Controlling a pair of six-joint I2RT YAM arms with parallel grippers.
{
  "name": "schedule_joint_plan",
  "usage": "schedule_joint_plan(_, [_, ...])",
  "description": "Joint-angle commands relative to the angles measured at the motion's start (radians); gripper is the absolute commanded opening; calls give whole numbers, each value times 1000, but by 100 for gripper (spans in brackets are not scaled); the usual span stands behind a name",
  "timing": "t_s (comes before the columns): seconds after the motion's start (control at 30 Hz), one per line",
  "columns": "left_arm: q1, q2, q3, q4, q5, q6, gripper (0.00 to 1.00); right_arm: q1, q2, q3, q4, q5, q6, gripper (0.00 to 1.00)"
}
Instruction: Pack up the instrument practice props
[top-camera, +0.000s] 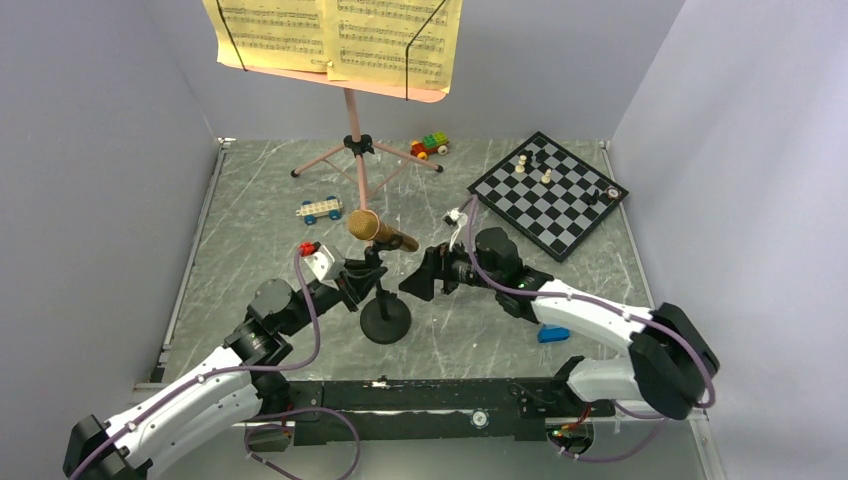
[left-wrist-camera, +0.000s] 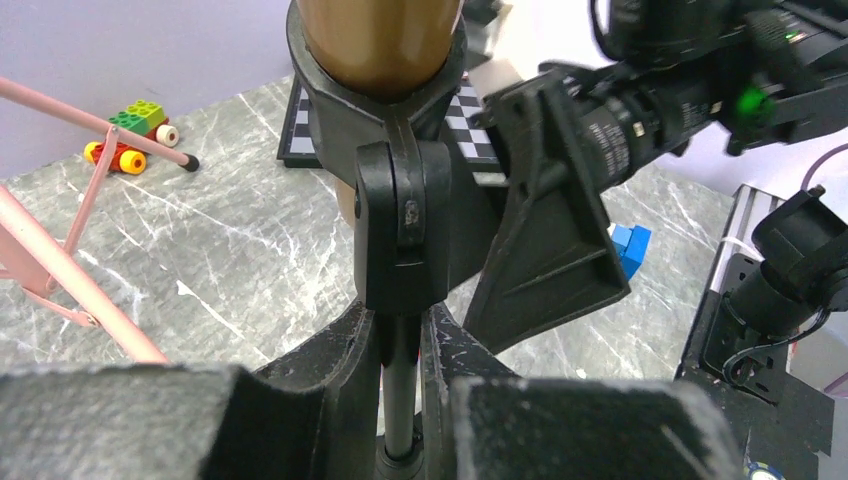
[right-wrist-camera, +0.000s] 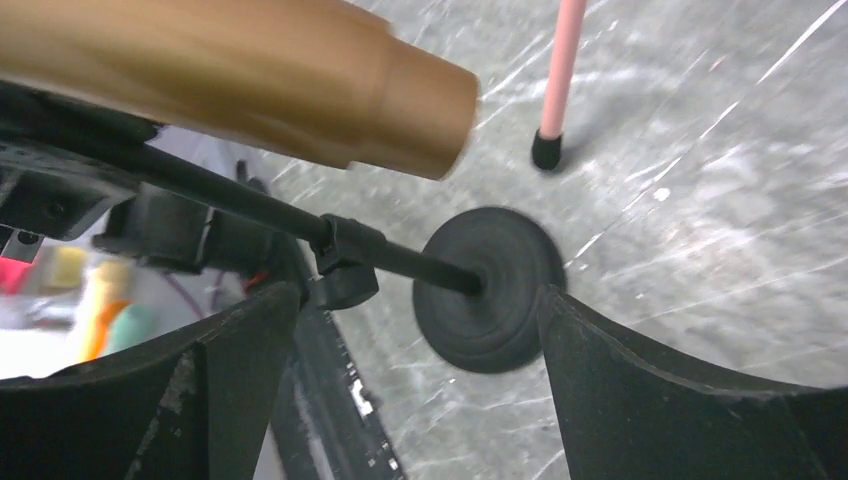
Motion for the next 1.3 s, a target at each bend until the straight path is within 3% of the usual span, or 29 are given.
schedule_joint_plan(0.0, [-26, -7, -19, 32, -25, -18, 0, -55, 96, 8, 175, -325, 195, 94])
schedule_joint_plan(0.23, [-77, 13, -15, 30, -65, 18, 0, -71, 245, 20, 358, -463, 302, 81])
schedule_joint_plan(0.63, [-140, 23, -19, 48, -174, -8, 0, -69, 333, 22, 485, -465, 408, 54])
schedule_joint_plan(1.0, [-266, 6, -32, 35, -510, -66, 0, -100, 309, -49, 542, -391, 478, 58])
schedule_joint_plan(1.27, [-306, -67, -59, 29, -616, -53, 0, -106, 301, -54, 543, -406, 480, 60])
